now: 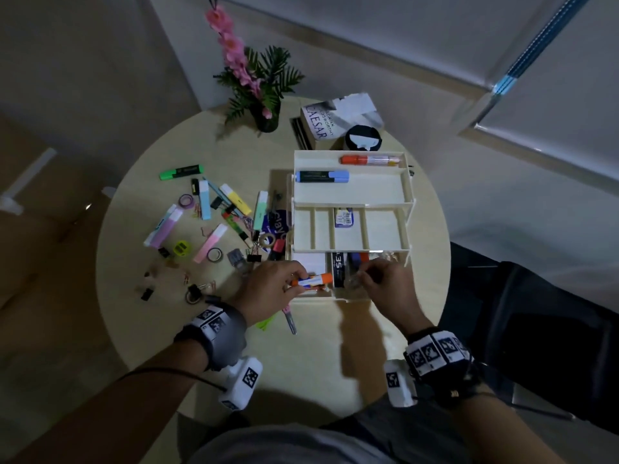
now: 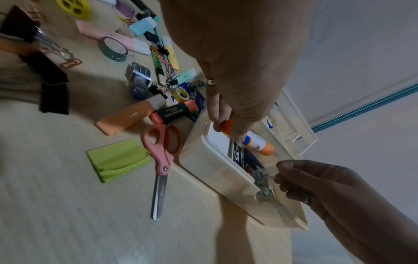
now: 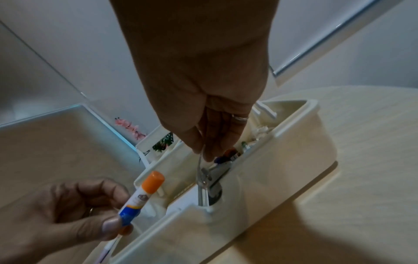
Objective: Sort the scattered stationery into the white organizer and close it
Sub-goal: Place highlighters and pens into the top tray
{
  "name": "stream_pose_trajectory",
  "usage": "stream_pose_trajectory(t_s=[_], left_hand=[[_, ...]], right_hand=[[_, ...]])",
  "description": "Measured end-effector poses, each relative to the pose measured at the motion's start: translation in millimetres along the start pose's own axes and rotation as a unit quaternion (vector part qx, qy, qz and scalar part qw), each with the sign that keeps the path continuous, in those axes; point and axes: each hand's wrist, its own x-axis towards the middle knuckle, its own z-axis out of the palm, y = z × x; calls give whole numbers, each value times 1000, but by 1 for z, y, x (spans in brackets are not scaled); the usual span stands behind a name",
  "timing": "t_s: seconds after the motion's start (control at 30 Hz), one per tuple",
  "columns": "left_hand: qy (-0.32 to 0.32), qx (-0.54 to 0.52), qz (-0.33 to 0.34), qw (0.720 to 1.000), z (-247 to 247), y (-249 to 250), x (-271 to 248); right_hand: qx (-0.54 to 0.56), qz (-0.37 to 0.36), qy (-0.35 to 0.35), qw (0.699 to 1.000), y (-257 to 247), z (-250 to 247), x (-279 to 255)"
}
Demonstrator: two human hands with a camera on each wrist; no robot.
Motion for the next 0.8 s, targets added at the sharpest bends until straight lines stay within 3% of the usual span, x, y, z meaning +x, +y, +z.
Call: stream_pose_trajectory(t_s=[0.13,0.33,0.6,0.8], left_hand=[[4,6,-18,1000,2,6,0],[13,37,-28,999,4,14,0],[7,158,-29,987,5,15,3],[-30,251,-42,967,10,16,11]], right_hand=[[-50,-15,-60,997,2,8,3],[-120,-33,-56,991,2,14,3],[-254,-17,-58,965,3,24,6],[-263,-17,-102,959,-4,20,10]])
